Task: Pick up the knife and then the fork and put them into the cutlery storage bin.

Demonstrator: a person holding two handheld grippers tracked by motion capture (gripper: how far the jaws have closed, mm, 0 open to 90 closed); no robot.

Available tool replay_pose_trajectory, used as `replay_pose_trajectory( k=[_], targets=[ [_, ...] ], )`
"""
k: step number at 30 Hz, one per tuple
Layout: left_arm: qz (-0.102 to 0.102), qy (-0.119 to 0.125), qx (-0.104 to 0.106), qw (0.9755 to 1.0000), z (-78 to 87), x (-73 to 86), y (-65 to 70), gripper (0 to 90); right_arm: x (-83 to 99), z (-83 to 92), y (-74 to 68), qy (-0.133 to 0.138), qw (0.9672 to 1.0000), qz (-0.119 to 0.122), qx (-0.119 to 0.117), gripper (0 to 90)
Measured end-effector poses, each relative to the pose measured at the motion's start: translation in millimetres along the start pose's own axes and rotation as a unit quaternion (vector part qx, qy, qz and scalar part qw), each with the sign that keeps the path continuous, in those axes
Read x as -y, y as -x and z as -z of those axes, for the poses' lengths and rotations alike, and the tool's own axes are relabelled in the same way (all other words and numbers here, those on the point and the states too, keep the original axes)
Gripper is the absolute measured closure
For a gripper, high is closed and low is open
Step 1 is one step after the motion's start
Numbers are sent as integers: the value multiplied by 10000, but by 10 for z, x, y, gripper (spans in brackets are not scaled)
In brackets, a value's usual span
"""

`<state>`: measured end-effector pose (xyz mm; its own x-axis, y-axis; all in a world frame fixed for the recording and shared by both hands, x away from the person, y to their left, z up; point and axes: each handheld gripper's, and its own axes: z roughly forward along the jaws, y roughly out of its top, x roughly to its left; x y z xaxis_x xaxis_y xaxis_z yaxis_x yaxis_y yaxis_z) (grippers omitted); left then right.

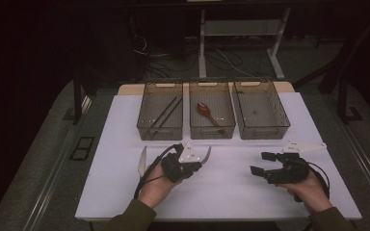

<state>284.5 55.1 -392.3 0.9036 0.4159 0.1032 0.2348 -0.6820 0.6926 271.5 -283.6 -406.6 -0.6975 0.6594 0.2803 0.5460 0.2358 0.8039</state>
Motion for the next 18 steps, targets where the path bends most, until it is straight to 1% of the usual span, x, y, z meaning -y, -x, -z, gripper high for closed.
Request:
replay_pose_trajectory(
  k=[2, 4, 5, 6, 7, 10, 13, 14, 15, 18],
  targets=[
    [36, 104, 49, 9999, -19, -31, 2, 871, -58, -43, -30, -22, 10000, -26, -85, 273],
    [5, 148, 74, 9999, -39, -62, 0, 871, -113, -86, -61, -25, 9998, -17, -211, 318],
    [82, 249, 71, 9996, -63, -75, 14, 871, -139, -106, -73, -38, 9996, -27, -266, 332],
    [70, 263, 66, 9996, -74, -91, 20, 871, -166, -131, -87, -34, 9994, -69, -326, 342],
    [13, 270, 67, 9996, -81, -109, 19, 871, -191, -155, -104, -50, 9992, -125, -381, 348],
    [-23, 357, 84, 9993, -107, -168, 38, 870, -259, -252, -149, -16, 9984, -178, -540, 362],
    [-69, 474, 97, 9988, -137, -237, 72, 870, -324, -349, -184, 10, 9977, -180, -659, 376],
    [-108, 516, 95, 9986, -145, -258, 83, 870, -347, -376, -200, 13, 9972, -222, -711, 380],
    [-117, 566, 116, 9983, -153, -279, 95, 870, -366, -406, -204, 58, 9970, -205, -742, 388],
    [-107, 697, 167, 9974, -190, -333, 126, 870, -431, -463, -211, 188, 9951, -338, -914, 426]
  ],
)
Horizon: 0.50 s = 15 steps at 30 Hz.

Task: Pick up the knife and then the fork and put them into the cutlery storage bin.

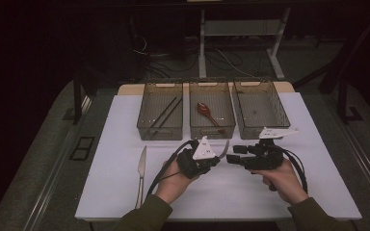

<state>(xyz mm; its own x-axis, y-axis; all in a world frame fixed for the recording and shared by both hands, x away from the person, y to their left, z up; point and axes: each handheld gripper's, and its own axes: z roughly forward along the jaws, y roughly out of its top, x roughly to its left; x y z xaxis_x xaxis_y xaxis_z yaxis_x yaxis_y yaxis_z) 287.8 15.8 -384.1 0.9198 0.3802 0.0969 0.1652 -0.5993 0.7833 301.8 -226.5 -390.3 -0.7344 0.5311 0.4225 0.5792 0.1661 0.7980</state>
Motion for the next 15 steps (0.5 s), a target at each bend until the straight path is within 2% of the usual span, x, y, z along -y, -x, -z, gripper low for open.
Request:
replay_pose_trajectory(
  k=[3, 4, 8, 11, 15],
  targets=[
    [-80, 117, 21, 9999, -20, -32, 4, 870, -61, -33, 7, 92, 9998, -98, -116, 475],
    [-50, 216, 42, 9997, -30, -43, 10, 869, -77, -43, 11, 120, 9997, -150, -156, 486],
    [98, 353, 130, 9992, -46, -55, -21, 868, -115, -60, 13, 280, 9987, -255, -339, 577],
    [193, 443, 224, 9986, -66, -51, -56, 866, -160, -38, -20, 405, 9978, -230, -473, 646],
    [240, 575, 322, 9975, -65, -65, -86, 862, -212, -29, -54, 475, 9972, -151, -553, 685]
  ],
)
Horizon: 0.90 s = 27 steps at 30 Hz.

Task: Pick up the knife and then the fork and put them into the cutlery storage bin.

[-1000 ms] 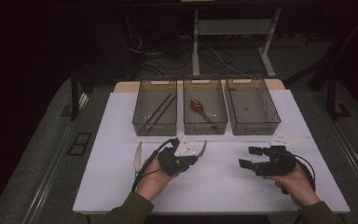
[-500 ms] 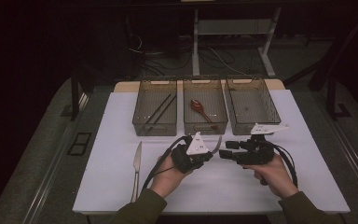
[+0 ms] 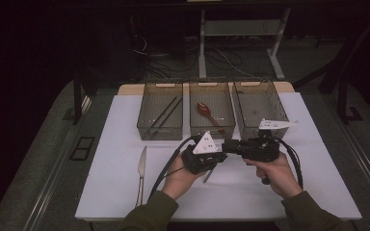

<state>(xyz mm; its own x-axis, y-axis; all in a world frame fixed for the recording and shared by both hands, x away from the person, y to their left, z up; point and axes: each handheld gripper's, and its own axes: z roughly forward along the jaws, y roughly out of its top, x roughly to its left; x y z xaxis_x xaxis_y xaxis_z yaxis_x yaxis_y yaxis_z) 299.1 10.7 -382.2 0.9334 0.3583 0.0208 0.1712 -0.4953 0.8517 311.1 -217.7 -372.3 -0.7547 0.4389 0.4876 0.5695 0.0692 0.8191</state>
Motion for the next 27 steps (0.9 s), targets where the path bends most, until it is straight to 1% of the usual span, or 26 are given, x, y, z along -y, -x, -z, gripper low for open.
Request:
replay_pose_trajectory(
  k=[1, 5, 6, 8, 9, 10, 11, 12, 13, 14, 15, 17, 19, 20, 22, 24, 27],
  targets=[
    [-13, 35, 29, 10000, 6, -2, -9, 860, -9, 3, -1, 16, 10000, 2, -59, 693],
    [56, 163, 163, 9997, 27, -5, -32, 853, -40, 0, -33, 67, 9998, 41, -208, 718],
    [64, 227, 196, 9995, 27, -4, -36, 852, -45, -2, -46, 85, 9997, 64, -221, 723],
    [79, 273, 248, 9993, 29, -8, -46, 847, -53, -2, -64, 114, 9996, 86, -262, 740],
    [92, 298, 257, 9992, 29, -10, -48, 842, -62, -2, -76, 115, 9995, 103, -283, 760],
    [117, 354, 284, 9989, 28, -13, -51, 828, -66, -3, -84, 116, 9994, 99, -326, 829],
    [120, 374, 288, 9988, 26, -17, -52, 825, -69, -11, -90, 189, 9989, 143, -404, 885],
    [104, 369, 291, 9988, 24, -18, -51, 822, -74, -17, -123, 184, 9993, 231, -250, 887],
    [104, 363, 266, 9989, 22, -16, -50, 807, -83, -30, -130, 103, 9991, 357, -191, 888],
    [152, 361, 215, 9990, 21, -13, -49, 755, -88, -29, -126, 130, 9991, 311, -240, 888],
    [178, 336, 163, 9991, 24, -9, -53, 680, -92, -26, -129, 176, 9992, 277, -244, 888],
    [206, 309, 62, 9993, 50, 11, -65, 603, -102, -16, -135, 176, 9990, 388, -126, 888],
    [297, 297, 27, 9991, 97, 49, -88, 537, -113, 11, -132, 225, 9990, 393, -47, 888],
    [323, 288, -18, 9991, 126, 72, -97, 511, -121, 30, -130, 237, 9989, 394, 35, 888],
    [439, 276, -89, 9986, 191, 128, -114, 461, -148, 82, -124, 243, 9983, 445, 276, 888],
    [507, 283, -119, 9982, 275, 200, -135, 436, -194, 155, -121, 302, 9968, 531, 509, 888],
    [561, 192, -183, 9981, 411, 326, -155, 379, -298, 287, -143, 365, 9928, 669, 928, 888]
  ],
)
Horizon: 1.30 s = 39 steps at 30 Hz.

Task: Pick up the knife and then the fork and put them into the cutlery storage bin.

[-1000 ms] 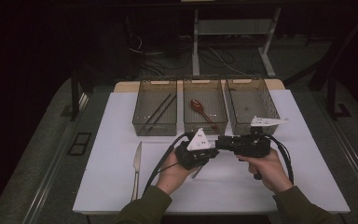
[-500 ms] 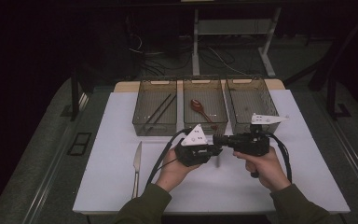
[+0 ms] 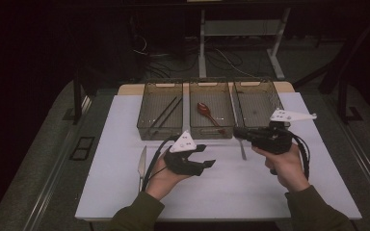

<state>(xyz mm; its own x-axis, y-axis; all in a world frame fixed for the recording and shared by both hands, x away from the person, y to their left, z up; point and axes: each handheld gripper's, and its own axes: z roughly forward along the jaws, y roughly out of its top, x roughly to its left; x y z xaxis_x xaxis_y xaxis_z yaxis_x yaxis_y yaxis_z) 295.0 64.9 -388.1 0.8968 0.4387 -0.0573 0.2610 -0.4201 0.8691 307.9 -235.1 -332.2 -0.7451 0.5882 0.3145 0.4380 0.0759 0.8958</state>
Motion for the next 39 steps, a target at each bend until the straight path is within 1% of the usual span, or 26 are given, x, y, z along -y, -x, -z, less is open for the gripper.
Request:
replay_pose_trajectory(
  k=[3, 6, 7, 9, 10, 11, 12, 13, 14, 15, 17, 19, 21, 22, 24, 26, 27, 28, 29, 30, 34, 35, 36, 37, 38, 39],
  targets=[
    [41, -96, -89, 9999, 144, 141, -57, 348, -155, 105, 32, 36, 9994, 131, 309, 888],
    [171, -117, -178, 9996, 269, 279, -115, 320, -323, 163, 80, 93, 9980, 251, 572, 888],
    [263, -110, -207, 9994, 308, 321, -128, 308, -367, 175, 95, 99, 9976, 277, 627, 888],
    [279, -116, -267, 9992, 387, 394, -169, 293, -483, 194, 145, 101, 9959, 352, 825, 888],
    [274, -158, -284, 9991, 433, 424, -187, 283, -540, 199, 179, 84, 9949, 382, 930, 888],
    [264, -169, -308, 9990, 475, 456, -204, 268, -594, 200, 223, 59, 9939, 397, 1023, 888],
    [339, -128, -342, 9988, 508, 488, -211, 257, -644, 199, 277, 50, 9930, 387, 1117, 888],
    [350, -143, -361, 9986, 550, 519, -226, 246, -688, 195, 337, 25, 9921, 357, 1206, 888],
    [350, -152, -380, 9985, 590, 550, -242, 232, -726, 188, 404, 2, 9911, 308, 1297, 888],
    [420, -119, -393, 9983, 620, 580, -249, 219, -758, 173, 475, 10, 9899, 273, 1392, 888],
    [443, -93, -392, 9982, 680, 634, -278, 191, -815, 140, 627, -65, 9874, 164, 1571, 888],
    [504, -39, -392, 9979, 728, 681, -293, 170, -858, 100, 782, -145, 9854, 41, 1696, 888],
    [513, -51, -390, 9979, 767, 713, -309, 147, -879, 53, 939, -216, 9826, -95, 1841, 888],
    [507, -34, -404, 9979, 781, 729, -314, 142, -881, 23, 1019, -277, 9811, -135, 1909, 888],
    [552, -30, -407, 9976, 801, 751, -317, 139, -873, -44, 1167, -447, 9777, -302, 2029, 888],
    [534, -49, -384, 9978, 812, 763, -321, 138, -857, -114, 1294, -635, 9728, -424, 2185, 888],
    [530, -52, -378, 9979, 813, 763, -322, 138, -846, -157, 1359, -782, 9699, -523, 2247, 888],
    [529, -60, -375, 9979, 813, 762, -324, 137, -836, -185, 1401, -865, 9687, -548, 2262, 887],
    [526, -65, -371, 9979, 812, 760, -325, 137, -820, -222, 1447, -984, 9664, -605, 2295, 888],
    [528, -60, -365, 9979, 810, 759, -323, 137, -794, -268, 1499, -1134, 9631, -687, 2342, 887],
    [483, -89, -343, 9982, 806, 756, -320, 137, -700, -381, 1643, -1450, 9546, -792, 2479, 887],
    [494, -74, -340, 9982, 802, 757, -317, 137, -676, -405, 1679, -1491, 9538, -787, 2488, 885],
    [499, -80, -334, 9982, 802, 757, -316, 137, -653, -432, 1696, -1530, 9528, -835, 2486, 883],
    [497, -95, -326, 9982, 801, 756, -316, 137, -639, -454, 1713, -1514, 9541, -853, 2440, 882],
    [485, -110, -324, 9982, 803, 755, -316, 136, -635, -493, 1714, -1535, 9528, -854, 2476, 879],
    [489, -111, -328, 9982, 803, 753, -313, 136, -632, -516, 1717, -1552, 9522, -781, 2512, 862]
  ],
)
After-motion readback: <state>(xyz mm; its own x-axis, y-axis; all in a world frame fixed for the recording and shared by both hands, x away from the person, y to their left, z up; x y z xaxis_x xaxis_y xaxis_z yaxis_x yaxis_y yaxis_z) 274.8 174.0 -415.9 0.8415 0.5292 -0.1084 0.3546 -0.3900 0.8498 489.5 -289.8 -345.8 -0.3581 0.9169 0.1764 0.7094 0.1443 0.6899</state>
